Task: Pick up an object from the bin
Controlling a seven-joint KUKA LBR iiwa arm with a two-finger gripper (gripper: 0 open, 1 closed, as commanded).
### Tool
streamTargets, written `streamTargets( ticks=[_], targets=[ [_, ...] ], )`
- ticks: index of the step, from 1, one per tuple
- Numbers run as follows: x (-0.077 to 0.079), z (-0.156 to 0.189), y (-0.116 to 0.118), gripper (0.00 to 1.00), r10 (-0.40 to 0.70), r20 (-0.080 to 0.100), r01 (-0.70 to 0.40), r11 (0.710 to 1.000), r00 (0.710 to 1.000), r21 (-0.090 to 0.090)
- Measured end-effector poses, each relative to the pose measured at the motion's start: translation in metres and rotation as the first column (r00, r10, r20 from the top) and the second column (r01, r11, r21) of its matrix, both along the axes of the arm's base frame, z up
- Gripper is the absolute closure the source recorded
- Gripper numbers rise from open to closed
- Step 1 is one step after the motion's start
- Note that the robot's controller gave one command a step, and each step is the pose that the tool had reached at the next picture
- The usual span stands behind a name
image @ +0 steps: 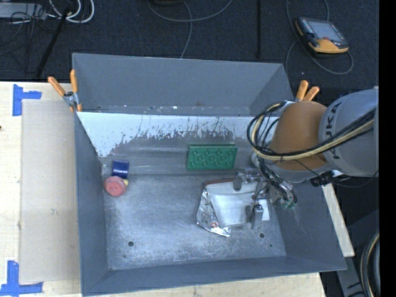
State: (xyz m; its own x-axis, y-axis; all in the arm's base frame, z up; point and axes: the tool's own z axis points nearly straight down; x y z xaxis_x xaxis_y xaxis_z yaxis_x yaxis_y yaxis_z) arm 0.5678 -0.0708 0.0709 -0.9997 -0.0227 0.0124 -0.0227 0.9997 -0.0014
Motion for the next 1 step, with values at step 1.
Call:
streamTargets(
  ticks=[1],
  targets=[
    [0.0024,0.0068,-0.002,1.0,0.0,0.005,0.0,1.0,1.0,-0.002]
  ],
)
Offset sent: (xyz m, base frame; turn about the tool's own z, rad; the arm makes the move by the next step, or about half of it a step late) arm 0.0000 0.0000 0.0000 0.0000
